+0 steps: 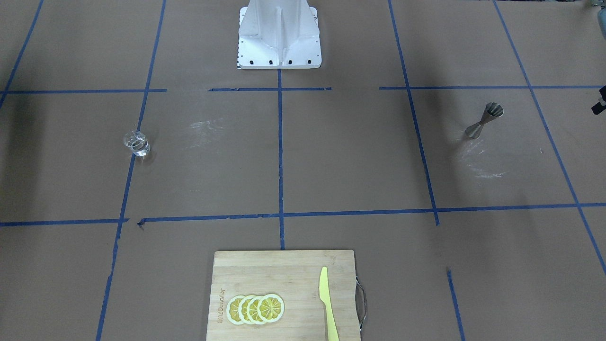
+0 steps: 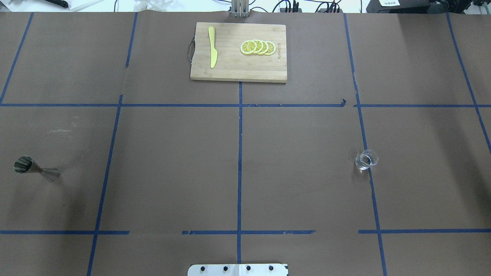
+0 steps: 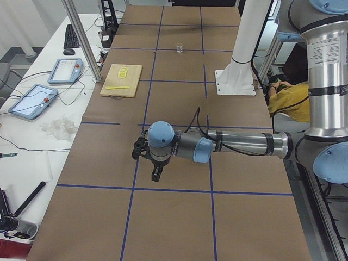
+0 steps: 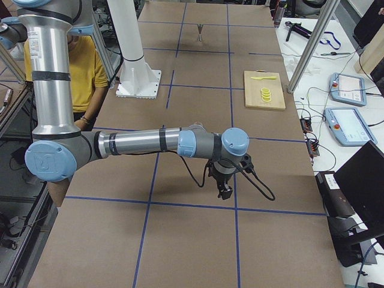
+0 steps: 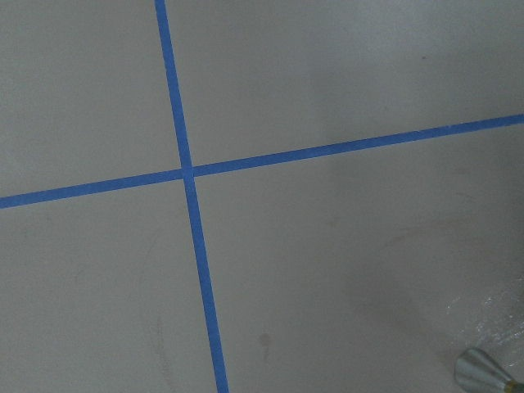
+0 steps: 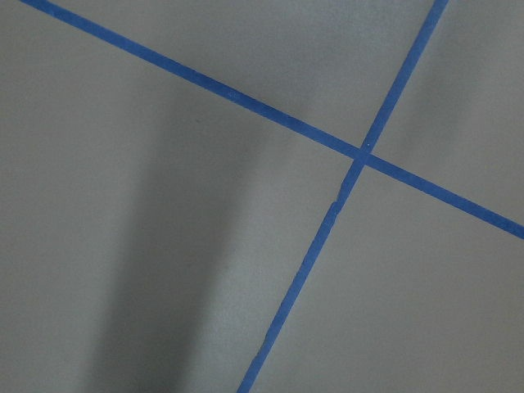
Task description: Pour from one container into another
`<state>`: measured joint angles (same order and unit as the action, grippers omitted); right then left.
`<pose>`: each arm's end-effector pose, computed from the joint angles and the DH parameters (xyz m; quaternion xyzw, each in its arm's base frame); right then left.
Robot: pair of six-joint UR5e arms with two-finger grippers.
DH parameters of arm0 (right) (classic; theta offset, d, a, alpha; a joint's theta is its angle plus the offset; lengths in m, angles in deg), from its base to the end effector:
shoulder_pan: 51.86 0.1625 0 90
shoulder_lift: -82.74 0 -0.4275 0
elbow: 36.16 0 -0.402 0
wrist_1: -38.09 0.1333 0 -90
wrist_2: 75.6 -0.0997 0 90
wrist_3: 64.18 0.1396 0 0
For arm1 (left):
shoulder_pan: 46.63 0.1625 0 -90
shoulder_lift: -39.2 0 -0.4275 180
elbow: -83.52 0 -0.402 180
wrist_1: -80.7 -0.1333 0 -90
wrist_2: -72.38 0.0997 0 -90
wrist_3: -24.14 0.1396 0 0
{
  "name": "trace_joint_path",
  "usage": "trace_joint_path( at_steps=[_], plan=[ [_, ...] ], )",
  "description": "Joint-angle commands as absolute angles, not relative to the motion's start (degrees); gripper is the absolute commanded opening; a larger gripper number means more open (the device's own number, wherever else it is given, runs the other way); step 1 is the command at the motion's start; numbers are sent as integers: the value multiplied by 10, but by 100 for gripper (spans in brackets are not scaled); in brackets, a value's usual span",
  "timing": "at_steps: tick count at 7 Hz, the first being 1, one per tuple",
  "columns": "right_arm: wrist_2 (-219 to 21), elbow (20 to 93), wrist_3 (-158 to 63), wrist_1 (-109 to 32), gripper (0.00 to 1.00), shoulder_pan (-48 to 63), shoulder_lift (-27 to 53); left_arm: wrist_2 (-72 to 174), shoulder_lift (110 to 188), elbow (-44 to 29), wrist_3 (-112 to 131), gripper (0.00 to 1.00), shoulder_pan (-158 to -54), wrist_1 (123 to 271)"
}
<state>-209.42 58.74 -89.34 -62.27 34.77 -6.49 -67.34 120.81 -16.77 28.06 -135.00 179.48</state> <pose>0.0074 -0.4982 0.6588 0.0332 -0.3733 -0.2136 0.9022 -0.0139 -0.4547 0.6423 0.0928 0.4168 0.0828 0.9004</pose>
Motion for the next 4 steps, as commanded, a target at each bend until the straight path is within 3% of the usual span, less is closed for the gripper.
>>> trace_joint_path(
  at_steps=[1, 4],
  plan=[
    [-2098, 583, -894, -585, 100, 347, -91, -660, 1196, -156, 299, 100, -1421, 1771],
    [-2106, 589, -896, -565, 100, 347, -109, -608, 1167, -164, 304, 100, -1424, 1848]
  ],
)
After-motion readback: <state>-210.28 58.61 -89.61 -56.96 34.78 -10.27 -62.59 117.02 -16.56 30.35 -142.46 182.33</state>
